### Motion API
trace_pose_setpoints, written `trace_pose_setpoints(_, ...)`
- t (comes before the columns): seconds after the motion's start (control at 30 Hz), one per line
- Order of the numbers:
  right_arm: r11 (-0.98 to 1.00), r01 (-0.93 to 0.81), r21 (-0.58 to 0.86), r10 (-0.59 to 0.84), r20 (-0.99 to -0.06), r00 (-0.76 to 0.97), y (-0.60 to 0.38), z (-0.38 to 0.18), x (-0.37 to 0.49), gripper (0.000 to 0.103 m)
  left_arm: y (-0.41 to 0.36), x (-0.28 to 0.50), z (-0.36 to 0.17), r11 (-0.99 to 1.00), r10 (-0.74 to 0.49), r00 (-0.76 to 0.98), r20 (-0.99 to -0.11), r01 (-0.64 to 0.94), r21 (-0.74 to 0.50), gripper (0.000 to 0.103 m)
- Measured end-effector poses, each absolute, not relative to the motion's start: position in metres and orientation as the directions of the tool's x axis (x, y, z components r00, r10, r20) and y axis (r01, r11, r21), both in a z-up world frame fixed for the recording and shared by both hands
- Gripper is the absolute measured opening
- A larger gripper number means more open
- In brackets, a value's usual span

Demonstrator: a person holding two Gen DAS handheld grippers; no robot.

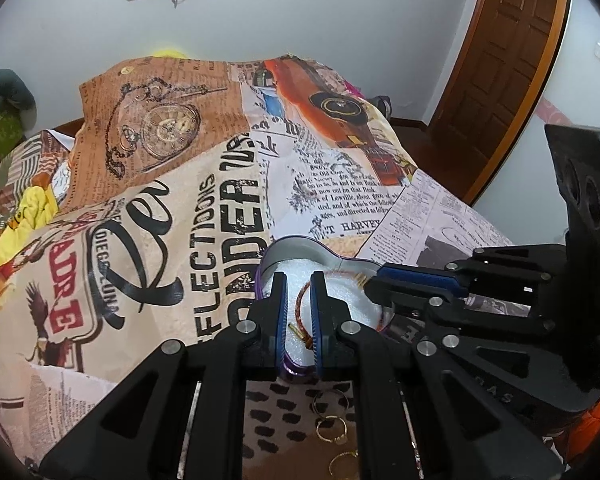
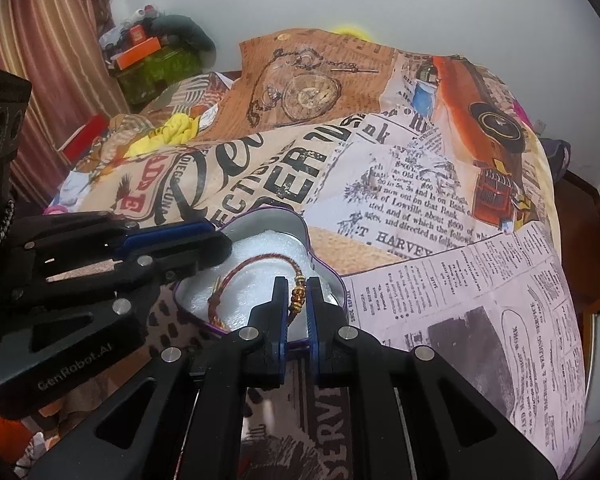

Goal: Organize jewelry
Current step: 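Carry the earring and bracelet to the purple heart tin and release them inside, then open both tools and withdraw them from the heart tin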

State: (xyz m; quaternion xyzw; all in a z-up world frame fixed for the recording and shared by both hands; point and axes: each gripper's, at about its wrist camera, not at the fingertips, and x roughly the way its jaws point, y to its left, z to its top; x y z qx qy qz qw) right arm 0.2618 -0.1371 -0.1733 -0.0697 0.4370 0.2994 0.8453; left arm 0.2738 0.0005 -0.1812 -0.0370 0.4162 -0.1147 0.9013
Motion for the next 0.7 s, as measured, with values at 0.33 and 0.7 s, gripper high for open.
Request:
trace_pose_setpoints(0.33,0.813,-0.570,0.119,0.449,-0.752,0.483,-0.144,-0.150,0.241,0.019,0.005,0.253,-0.158,0.976,-0.214,0.653,-0.727,0.168,-0.137,0.025)
trace_pose_setpoints(0.7,0.830,-0.550,0.097,0.442,-0.715,0.541,-0.158,-0.130,0.213,0.043,0.012,0.217,-0.143,0.982,-0.184,0.666,-0.723,0.153,-0.110,0.038)
